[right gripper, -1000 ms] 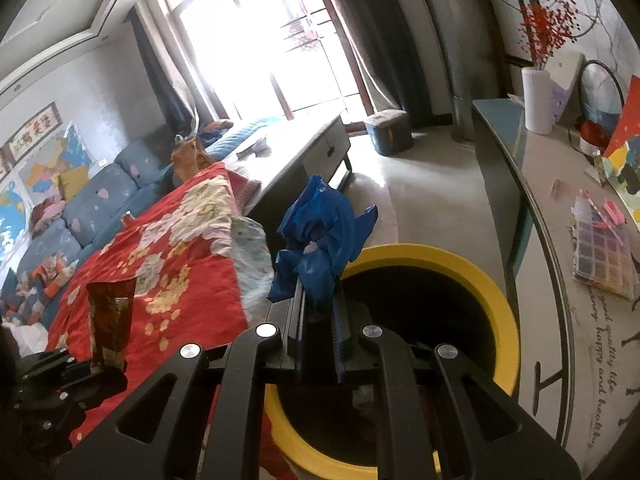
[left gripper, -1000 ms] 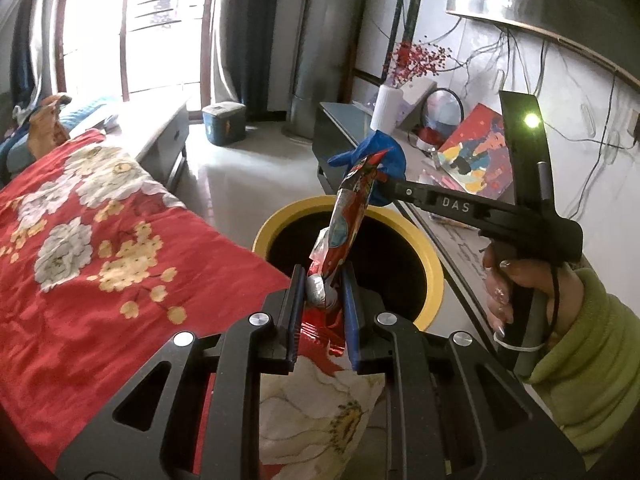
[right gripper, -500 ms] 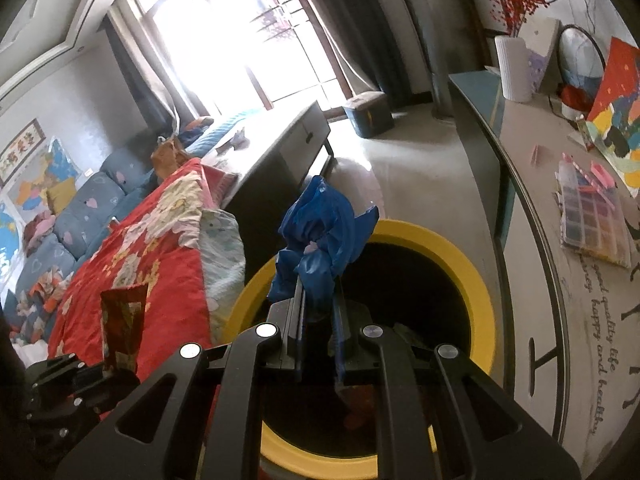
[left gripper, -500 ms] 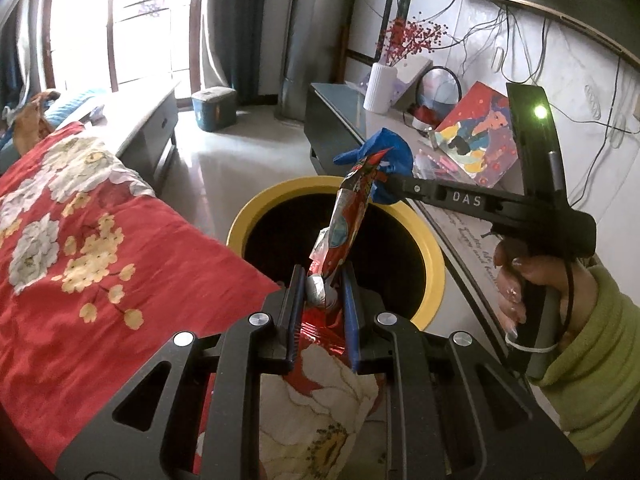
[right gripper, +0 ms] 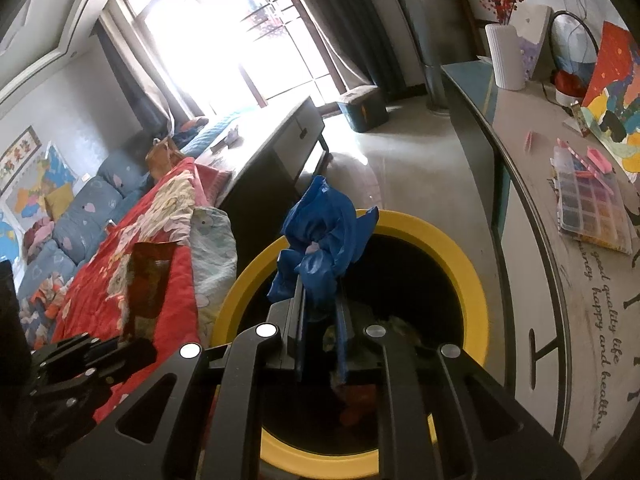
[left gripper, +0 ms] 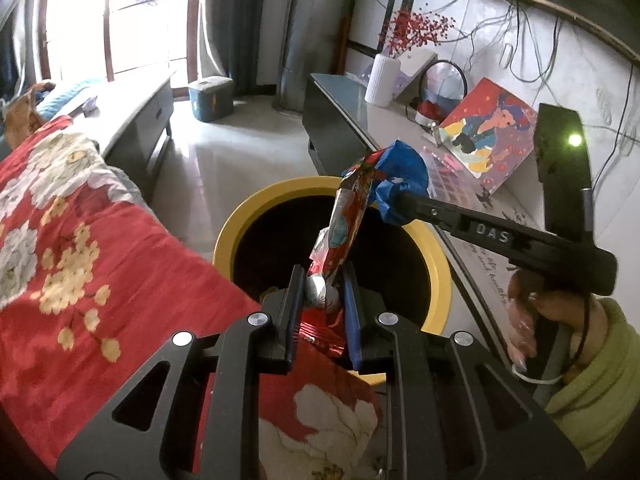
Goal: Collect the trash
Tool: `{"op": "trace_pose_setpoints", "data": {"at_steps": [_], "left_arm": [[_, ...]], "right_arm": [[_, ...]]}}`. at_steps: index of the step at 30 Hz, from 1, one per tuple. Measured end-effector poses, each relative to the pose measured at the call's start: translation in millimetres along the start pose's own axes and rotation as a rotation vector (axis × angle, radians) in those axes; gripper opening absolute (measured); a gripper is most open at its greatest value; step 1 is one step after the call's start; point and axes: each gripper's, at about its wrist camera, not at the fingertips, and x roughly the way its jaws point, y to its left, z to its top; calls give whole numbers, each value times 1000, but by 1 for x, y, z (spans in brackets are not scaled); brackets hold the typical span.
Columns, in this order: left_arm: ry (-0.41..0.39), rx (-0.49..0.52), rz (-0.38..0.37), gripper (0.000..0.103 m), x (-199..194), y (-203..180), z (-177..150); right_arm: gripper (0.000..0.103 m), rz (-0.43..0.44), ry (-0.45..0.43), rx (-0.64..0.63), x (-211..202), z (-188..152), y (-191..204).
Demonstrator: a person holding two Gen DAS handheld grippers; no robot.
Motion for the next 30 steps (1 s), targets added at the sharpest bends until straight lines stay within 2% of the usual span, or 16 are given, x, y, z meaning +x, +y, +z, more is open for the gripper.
{"op": "trace_pose_setpoints", "data": {"at_steps": [5, 8, 9, 11, 14, 16, 18, 22, 25, 27, 30], "left_arm": [[14, -2, -5, 14, 12, -1, 8], [14, 5, -4, 18, 14, -2, 10], [14, 5, -4, 23, 15, -2, 10], [15, -1, -4, 30, 16, -1, 10], [12, -13, -7, 38, 13, 3, 7], [12, -22, -12, 51, 13, 4, 7], [5, -25, -10, 56, 10, 4, 5], [-8, -40, -18, 77, 5, 6, 4], [-17, -58, -20, 87, 0, 8, 3], [-25, -65, -12, 92, -3, 9, 3], [-35, -84, -2, 92, -8, 13, 1]], "right_arm": [[15, 3, 1, 0, 0, 0, 0], [18, 6, 10, -5, 1, -2, 0], [20, 7, 13, -4, 1, -3, 0], [31, 7, 16, -1, 1, -4, -1], [36, 1, 12, -7, 0, -5, 0], [44, -2, 11, -10, -2, -6, 1], [47, -10, 7, -16, -4, -7, 2], [60, -26, -1, -27, -8, -7, 2], [70, -38, -9, -42, -13, -6, 5], [74, -50, -16, -55, -16, -7, 7], [82, -63, -21, -65, -20, -7, 10]]}}
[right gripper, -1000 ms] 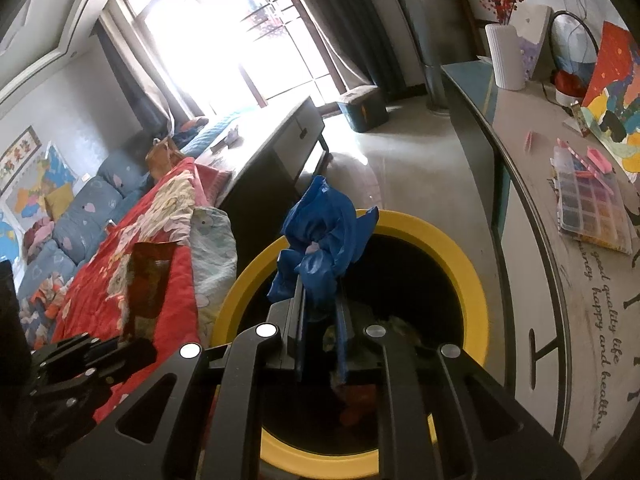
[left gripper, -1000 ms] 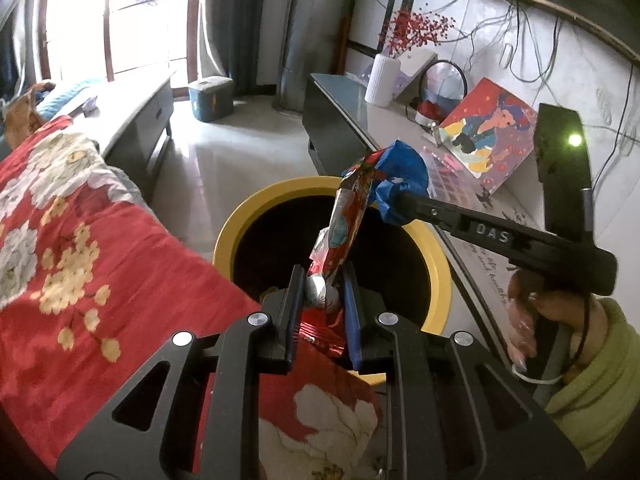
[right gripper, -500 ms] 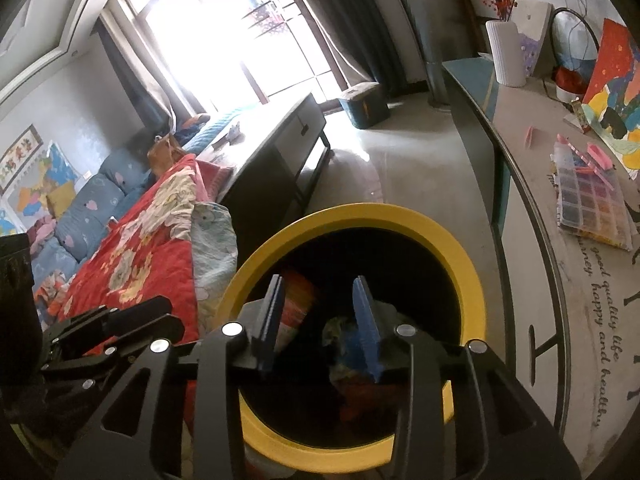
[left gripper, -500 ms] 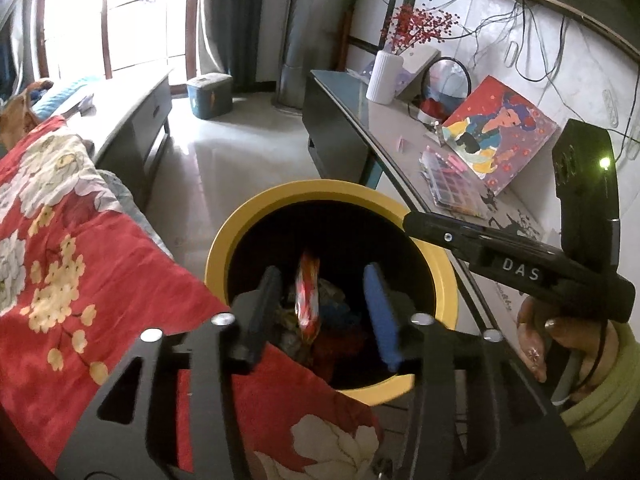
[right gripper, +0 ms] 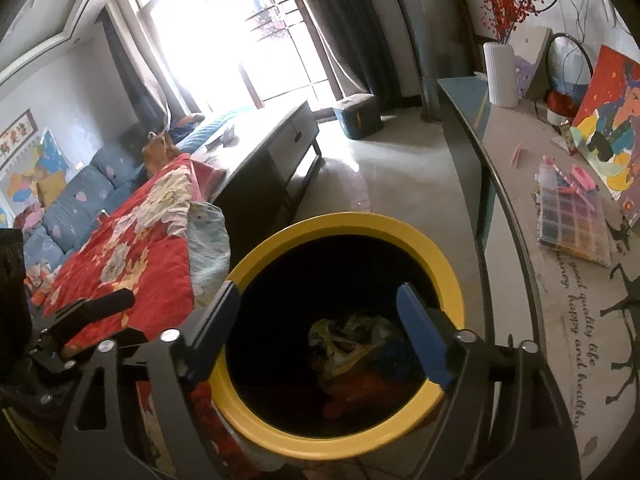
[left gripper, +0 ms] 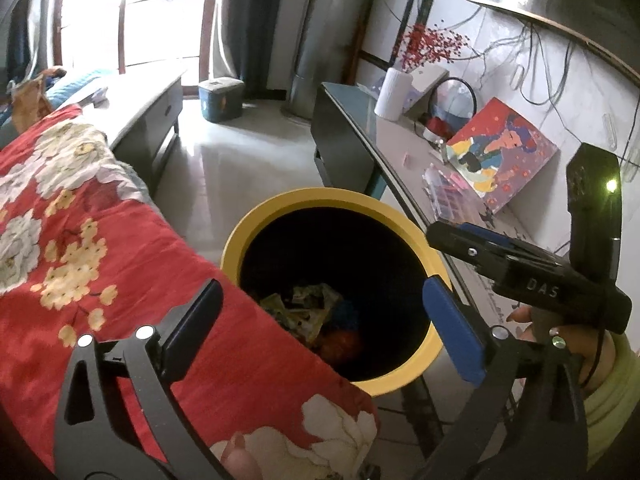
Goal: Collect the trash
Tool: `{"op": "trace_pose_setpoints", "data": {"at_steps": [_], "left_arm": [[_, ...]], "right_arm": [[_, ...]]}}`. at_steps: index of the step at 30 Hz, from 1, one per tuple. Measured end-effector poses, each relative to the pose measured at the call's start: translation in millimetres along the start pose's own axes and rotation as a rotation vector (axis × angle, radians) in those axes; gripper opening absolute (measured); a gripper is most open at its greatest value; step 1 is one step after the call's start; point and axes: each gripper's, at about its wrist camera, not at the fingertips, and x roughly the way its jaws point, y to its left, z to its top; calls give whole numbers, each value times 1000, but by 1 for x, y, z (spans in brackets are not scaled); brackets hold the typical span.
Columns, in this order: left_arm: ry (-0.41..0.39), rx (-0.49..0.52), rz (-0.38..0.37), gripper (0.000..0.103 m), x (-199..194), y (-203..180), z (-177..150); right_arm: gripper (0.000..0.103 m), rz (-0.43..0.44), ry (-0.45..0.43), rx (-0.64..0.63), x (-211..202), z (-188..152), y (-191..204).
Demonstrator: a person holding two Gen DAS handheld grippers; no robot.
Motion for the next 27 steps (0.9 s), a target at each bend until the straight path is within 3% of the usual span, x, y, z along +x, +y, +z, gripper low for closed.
{"op": "trace_pose_setpoints", "data": {"at_steps": [14, 27], "left_arm": [[-60, -61, 53, 92, -32, 20, -4], [-105, -103, 128, 92, -74, 41, -18]], "right_arm": [[91, -12, -15, -64, -17, 1, 24], [96, 21, -35, -150, -30, -10, 73]]}}
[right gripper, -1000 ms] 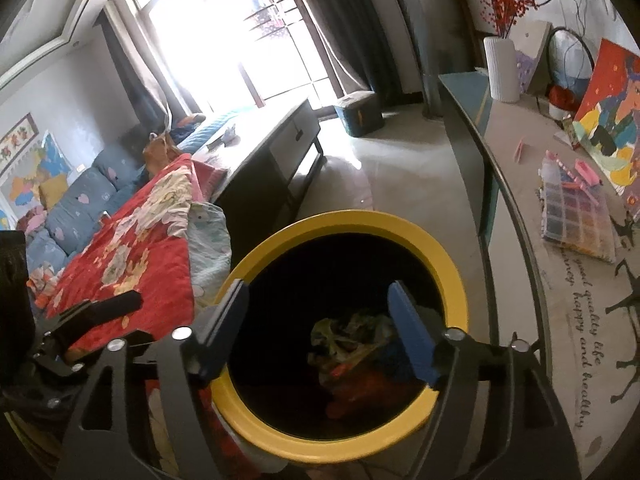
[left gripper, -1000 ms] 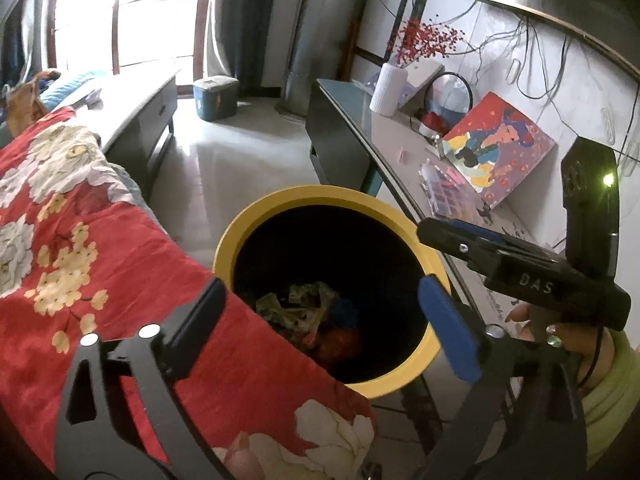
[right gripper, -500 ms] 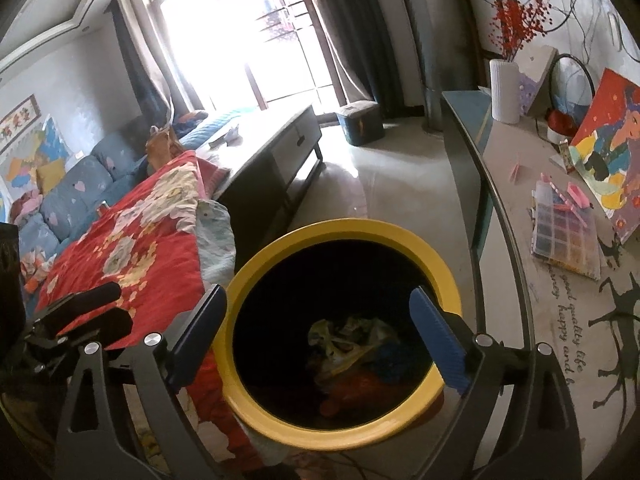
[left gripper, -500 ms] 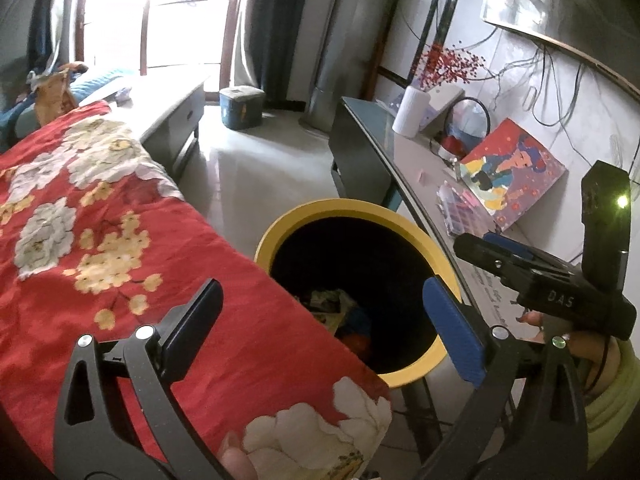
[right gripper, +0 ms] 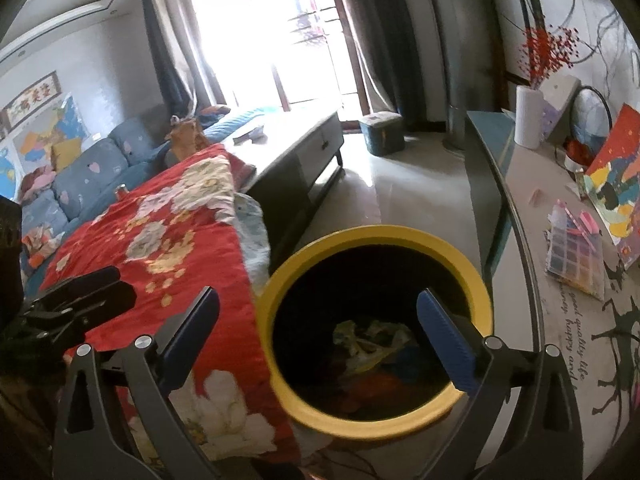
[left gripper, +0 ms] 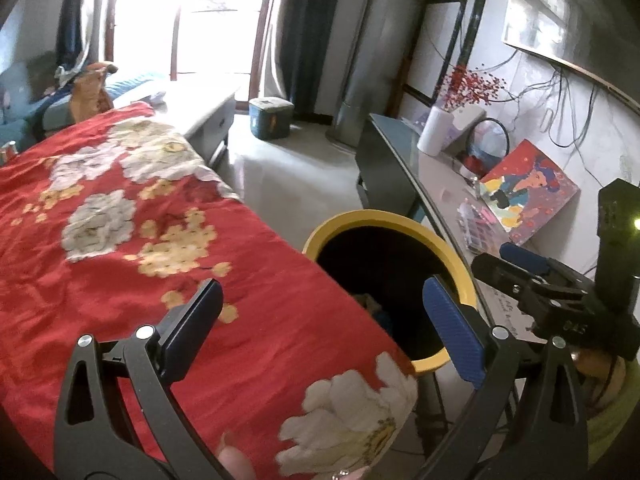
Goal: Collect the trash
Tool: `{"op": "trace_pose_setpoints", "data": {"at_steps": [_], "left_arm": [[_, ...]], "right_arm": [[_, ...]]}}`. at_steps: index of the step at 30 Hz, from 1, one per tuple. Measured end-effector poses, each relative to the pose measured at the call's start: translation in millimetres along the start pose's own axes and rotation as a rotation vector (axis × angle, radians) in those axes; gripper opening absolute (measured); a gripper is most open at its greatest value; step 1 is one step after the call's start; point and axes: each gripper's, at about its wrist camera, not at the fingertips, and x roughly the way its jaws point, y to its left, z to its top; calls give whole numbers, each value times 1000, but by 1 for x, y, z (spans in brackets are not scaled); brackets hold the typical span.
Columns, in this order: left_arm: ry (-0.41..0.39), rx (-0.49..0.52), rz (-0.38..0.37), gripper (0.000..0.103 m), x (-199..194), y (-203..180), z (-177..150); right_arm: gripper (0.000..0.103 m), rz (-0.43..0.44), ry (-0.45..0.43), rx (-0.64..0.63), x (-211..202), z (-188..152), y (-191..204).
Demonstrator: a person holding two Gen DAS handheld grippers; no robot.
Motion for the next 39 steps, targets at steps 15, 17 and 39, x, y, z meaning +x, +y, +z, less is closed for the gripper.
{"op": "trace_pose_setpoints", "data": {"at_steps": [15, 17, 39], "left_arm": [[-133, -80, 155, 92, -69, 40, -21], [-154, -84, 179, 92, -79, 45, -25], [-354, -81, 335, 92, -143, 58, -73]], "right_arm": [[96, 57, -115, -100, -31, -11, 65], [96, 62, -146, -108, -35, -13, 72], [96, 66, -484, -201, -72, -47, 124]]}}
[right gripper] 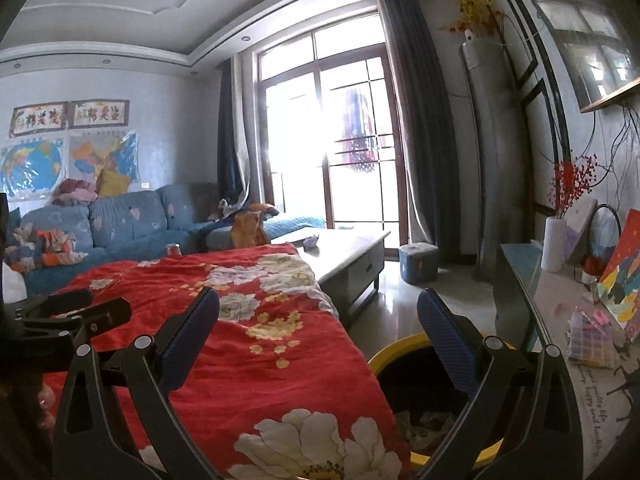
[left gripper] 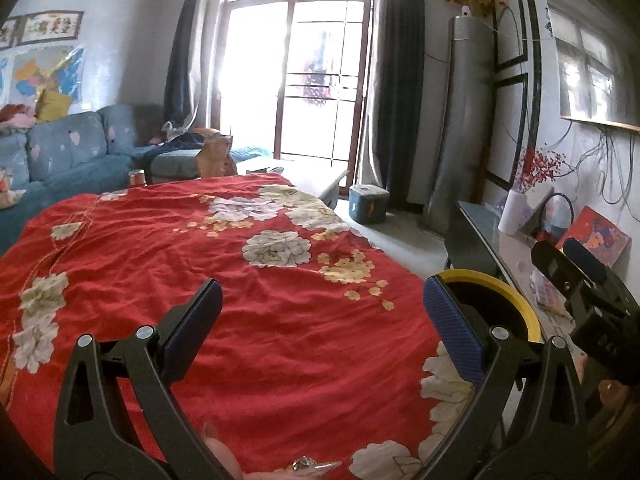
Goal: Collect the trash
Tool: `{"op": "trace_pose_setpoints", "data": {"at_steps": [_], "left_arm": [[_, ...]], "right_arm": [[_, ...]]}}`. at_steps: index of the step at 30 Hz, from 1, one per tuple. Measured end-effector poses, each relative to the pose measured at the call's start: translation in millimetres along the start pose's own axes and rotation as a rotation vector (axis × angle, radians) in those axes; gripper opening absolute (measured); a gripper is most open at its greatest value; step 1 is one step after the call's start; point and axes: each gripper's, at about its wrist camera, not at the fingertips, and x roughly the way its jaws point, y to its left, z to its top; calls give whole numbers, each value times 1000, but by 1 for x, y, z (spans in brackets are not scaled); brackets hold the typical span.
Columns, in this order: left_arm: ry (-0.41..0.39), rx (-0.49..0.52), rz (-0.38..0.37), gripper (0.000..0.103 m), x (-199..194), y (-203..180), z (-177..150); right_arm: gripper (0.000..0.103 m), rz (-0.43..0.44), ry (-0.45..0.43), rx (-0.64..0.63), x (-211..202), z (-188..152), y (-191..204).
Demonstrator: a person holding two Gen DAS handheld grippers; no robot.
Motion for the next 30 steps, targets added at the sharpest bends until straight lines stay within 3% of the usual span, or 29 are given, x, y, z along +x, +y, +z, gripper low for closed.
{"op": "trace_pose_setpoints", "data": {"at_steps": [30], "left_arm": [[-7, -2, 4, 92, 2, -1, -4]], "right_arm": [[96, -18, 26, 17, 4, -14, -2]]}}
